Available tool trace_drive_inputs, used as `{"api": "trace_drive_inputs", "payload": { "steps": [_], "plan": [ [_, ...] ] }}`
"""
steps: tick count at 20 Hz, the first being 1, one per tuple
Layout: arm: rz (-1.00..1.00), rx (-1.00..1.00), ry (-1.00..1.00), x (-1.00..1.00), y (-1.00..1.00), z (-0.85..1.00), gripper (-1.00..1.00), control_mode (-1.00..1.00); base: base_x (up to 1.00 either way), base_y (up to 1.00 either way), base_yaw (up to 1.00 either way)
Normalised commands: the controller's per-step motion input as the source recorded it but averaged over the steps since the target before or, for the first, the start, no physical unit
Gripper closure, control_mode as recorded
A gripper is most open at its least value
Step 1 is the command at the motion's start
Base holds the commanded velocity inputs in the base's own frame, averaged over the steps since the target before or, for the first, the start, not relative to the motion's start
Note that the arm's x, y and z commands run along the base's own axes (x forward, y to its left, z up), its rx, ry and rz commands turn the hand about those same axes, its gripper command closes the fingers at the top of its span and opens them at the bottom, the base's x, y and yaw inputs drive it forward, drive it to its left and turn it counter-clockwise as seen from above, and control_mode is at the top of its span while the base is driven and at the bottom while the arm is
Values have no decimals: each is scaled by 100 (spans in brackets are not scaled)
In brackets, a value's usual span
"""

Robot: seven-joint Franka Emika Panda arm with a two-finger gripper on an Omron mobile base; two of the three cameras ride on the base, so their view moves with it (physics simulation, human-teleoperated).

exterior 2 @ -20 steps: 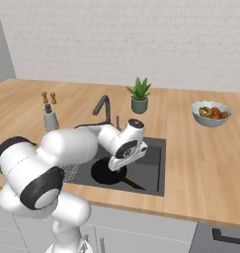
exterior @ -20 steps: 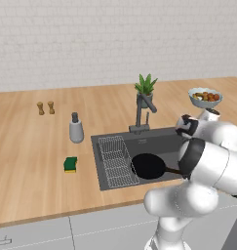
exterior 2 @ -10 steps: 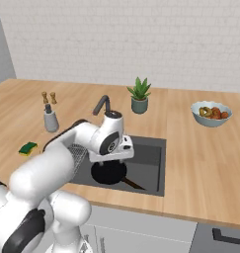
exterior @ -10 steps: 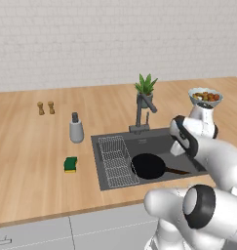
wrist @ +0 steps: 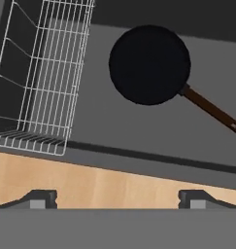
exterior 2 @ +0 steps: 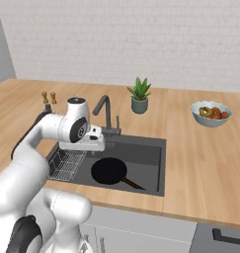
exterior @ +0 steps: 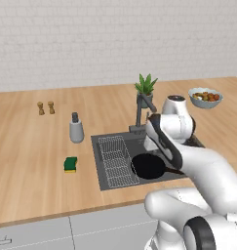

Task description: Pick the pan and sponge and place them into the sink. Then turn on the water.

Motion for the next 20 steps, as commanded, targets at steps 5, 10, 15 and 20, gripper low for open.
{"api": "trace_drive_inputs", "payload": {
  "steps": [5,10,15,20],
  "plan": [
    [-5,-3,7,-10,100,3,-100,-100,0,0,0],
    [-5,-3,2,0,100,1,-100,-100,0,0,0],
    [-4,0,0,8,100,0,-100,-100,0,0,0],
    [-1,0,-1,6,99,0,-100,-100,0,0,0]
  ]
}}
